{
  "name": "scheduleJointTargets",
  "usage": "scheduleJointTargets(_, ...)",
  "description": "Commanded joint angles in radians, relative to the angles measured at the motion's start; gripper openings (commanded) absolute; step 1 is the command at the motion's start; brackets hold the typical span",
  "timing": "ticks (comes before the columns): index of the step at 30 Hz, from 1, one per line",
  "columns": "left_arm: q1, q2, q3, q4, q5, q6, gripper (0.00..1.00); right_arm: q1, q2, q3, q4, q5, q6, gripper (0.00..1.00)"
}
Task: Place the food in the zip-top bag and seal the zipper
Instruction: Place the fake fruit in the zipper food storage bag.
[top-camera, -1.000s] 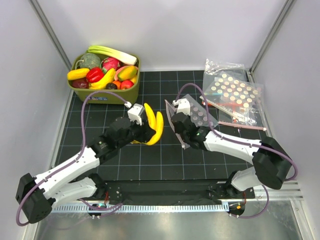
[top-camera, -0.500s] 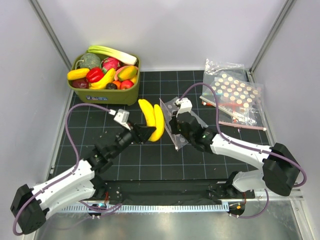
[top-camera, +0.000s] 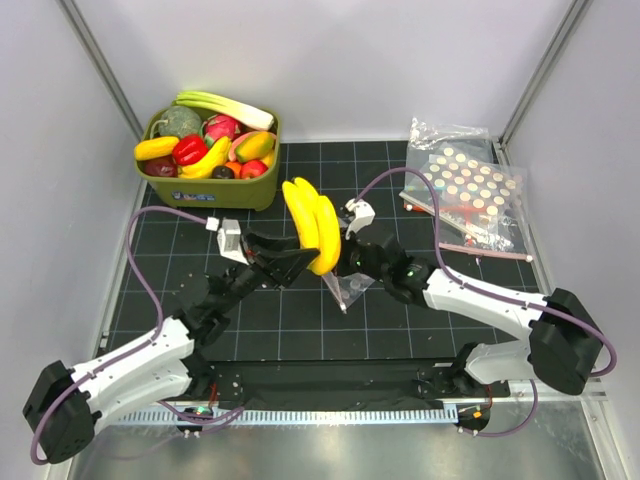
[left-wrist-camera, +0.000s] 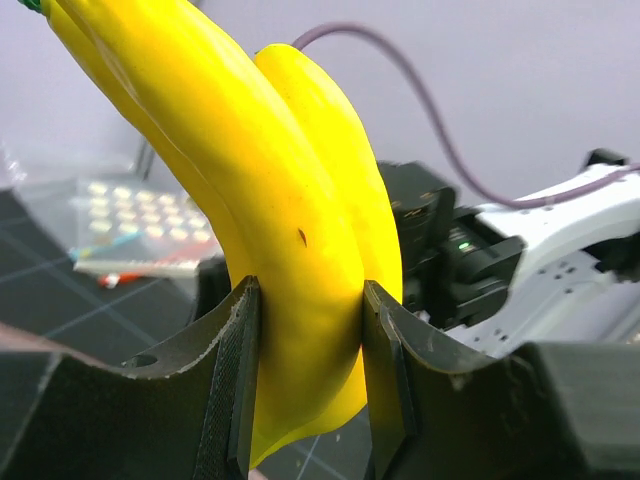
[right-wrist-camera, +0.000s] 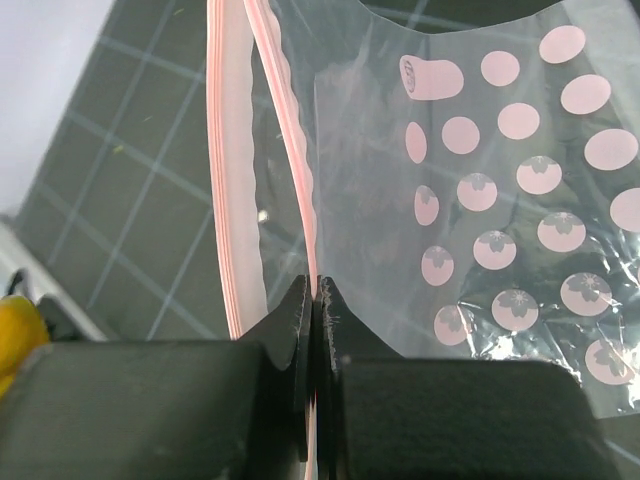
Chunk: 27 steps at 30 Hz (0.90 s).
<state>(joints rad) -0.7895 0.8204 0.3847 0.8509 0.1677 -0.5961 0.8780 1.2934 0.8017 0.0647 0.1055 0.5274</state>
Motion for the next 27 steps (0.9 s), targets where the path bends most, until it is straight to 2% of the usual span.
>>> scheduleJointTargets(1,0.003,0.011,0.065,0.219,0.099,-0.007,0.00,0.004,-0.034,0.016,0.072,-0.145,0.042,0.01)
scheduleJointTargets(7,0.001,0.095,0.057,0.451,0.128,-0.047,0.00,0.006,-0.091,0.001,0.098,-0.213,0.072,0.01)
scheduleJointTargets(13,-0.008,0.215,0.079,0.580,0.164,-0.041,0.00,0.004,-0.154,-0.021,0.109,-0.225,0.098,0.01)
scheduleJointTargets(18,-0.008,0.296,0.063,0.692,0.118,-0.045,0.00,0.004,-0.201,-0.041,0.116,-0.219,0.115,0.01)
scheduleJointTargets(27,-0.016,0.298,0.140,0.697,0.159,-0.047,0.01,0.006,-0.201,-0.056,0.159,-0.259,0.151,0.01)
